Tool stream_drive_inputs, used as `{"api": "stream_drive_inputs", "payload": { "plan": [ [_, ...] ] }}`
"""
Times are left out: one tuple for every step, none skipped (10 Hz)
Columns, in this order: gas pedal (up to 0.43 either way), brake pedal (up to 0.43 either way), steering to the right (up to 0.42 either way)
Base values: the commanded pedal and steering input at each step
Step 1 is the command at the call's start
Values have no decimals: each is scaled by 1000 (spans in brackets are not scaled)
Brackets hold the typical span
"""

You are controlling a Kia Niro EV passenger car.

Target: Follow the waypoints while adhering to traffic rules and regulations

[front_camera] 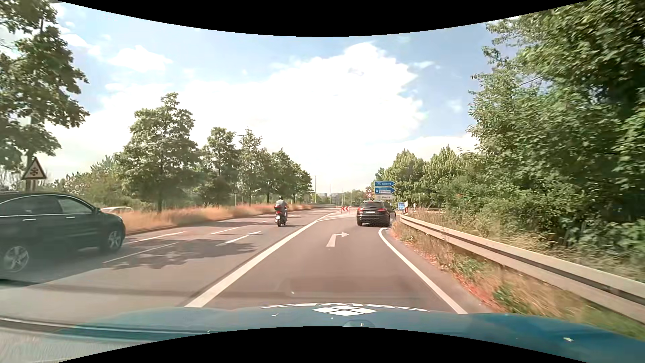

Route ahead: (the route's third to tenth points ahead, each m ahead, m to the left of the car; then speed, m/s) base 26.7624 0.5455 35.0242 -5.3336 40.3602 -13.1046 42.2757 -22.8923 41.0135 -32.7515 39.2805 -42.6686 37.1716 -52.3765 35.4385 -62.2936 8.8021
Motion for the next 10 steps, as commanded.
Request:
{"api": "stream_drive_inputs", "payload": {
  "plan": [
    [138, 0, 4],
    [138, 0, 4],
    [138, 0, 5],
    [138, 0, 6],
    [138, 0, 8],
    [138, 0, 8],
    [138, 0, 9],
    [138, 0, 14],
    [138, 0, 26],
    [138, 0, 38]
  ]
}}
